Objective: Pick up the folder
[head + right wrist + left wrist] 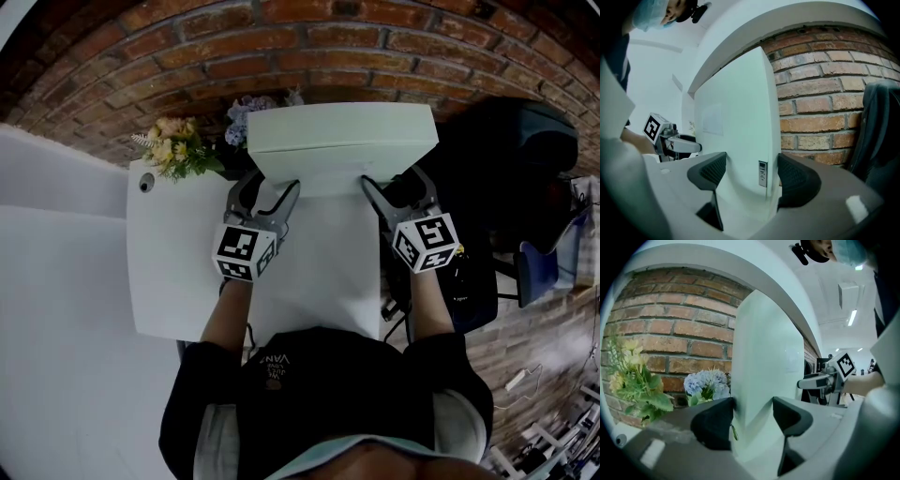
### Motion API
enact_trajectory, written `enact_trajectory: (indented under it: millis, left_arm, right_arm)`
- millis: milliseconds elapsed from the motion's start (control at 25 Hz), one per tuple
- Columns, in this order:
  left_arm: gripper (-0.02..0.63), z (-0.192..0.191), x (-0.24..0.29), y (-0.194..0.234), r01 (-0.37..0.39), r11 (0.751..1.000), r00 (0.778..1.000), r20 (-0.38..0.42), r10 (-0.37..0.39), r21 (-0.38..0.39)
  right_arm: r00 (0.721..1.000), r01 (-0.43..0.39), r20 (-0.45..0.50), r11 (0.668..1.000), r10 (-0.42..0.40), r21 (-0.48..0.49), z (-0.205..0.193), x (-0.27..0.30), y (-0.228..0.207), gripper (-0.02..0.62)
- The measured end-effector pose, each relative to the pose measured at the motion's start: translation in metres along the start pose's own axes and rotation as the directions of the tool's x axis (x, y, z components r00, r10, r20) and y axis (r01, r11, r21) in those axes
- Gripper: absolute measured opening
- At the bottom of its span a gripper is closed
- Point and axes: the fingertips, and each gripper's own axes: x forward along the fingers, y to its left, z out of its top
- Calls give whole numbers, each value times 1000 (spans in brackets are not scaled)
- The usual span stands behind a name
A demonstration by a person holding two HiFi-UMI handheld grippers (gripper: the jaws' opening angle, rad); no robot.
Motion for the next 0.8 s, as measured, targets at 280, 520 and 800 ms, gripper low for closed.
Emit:
enact_trajectory:
  millis: [280, 520, 800]
  left_arm:
    - [267, 5, -20, -7, -8, 1000, 1000, 0, 8, 9]
    - [267, 7, -38, -14, -13, 1000, 1000, 0, 13, 5]
    - [267, 9, -62, -23, -22, 1000, 1000, 6, 22, 14]
  right_arm:
    - [1000, -5, 5, 1000, 5, -2, 5, -14, 15, 337]
    - [1000, -5, 0, 1000, 5, -18, 10, -27, 28, 337]
    - [1000, -7, 8, 1000, 7, -19, 12, -44, 47, 337]
